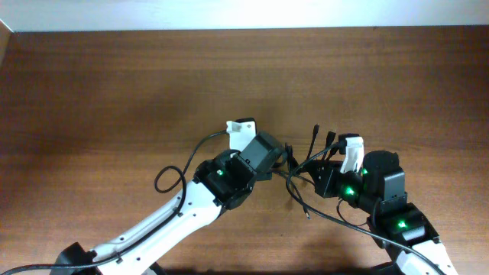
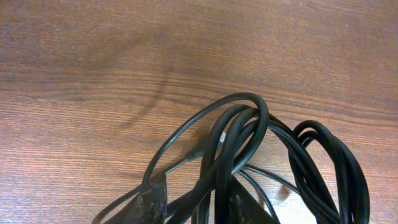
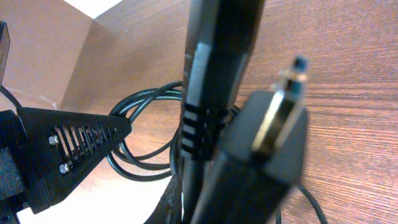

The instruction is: Untangle cables

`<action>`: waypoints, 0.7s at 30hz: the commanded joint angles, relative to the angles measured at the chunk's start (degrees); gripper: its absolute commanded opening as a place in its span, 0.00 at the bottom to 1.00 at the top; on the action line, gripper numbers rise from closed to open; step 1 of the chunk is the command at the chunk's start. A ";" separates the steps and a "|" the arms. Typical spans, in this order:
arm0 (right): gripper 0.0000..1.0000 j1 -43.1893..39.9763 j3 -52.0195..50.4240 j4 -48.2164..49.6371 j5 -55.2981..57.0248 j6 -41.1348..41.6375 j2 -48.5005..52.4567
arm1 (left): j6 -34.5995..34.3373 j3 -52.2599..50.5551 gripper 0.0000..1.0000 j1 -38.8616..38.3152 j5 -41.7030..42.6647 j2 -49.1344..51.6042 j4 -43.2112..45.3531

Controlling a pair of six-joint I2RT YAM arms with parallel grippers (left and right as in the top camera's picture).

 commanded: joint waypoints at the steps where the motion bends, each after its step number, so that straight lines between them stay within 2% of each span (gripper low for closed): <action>1: 0.04 -0.28 0.87 0.44 0.09 -0.61 -0.24 | 0.02 0.94 0.25 0.13 0.28 0.48 -0.15; 5: 0.04 -0.28 0.87 0.44 0.09 -0.59 -0.24 | 0.02 0.94 0.13 0.13 0.31 0.48 -0.15; 6: 0.04 -0.28 0.87 0.44 0.09 -0.61 -0.24 | 0.02 0.94 0.05 0.13 0.31 0.48 -0.15; 7: 0.04 -0.28 0.87 0.44 0.09 -0.59 -0.24 | 0.02 0.94 0.00 0.13 0.31 0.48 -0.15; 11: 0.05 -0.28 0.87 0.44 0.11 -0.61 -0.24 | 0.00 0.94 0.00 0.13 0.28 0.46 -0.13; 14: 0.13 -0.28 0.87 0.44 0.13 -0.61 -0.24 | 0.02 0.94 0.00 0.13 0.26 0.46 -0.20; 15: 0.18 -0.28 0.87 0.44 0.28 -0.59 -0.24 | 0.02 0.94 0.00 0.15 0.26 0.44 -0.17; 18: 0.48 -0.28 0.87 0.42 0.55 -0.61 -0.22 | 1.31 0.96 0.00 0.15 0.24 -0.28 -0.13; 20: 0.63 -0.28 0.87 0.42 0.55 -0.61 -0.22 | 4.00 0.96 0.00 0.15 -0.20 -1.77 -0.13; 21: 0.77 -0.28 0.87 0.44 0.55 -0.61 -0.24 | 5.25 0.96 0.00 0.15 -0.83 -2.95 -0.13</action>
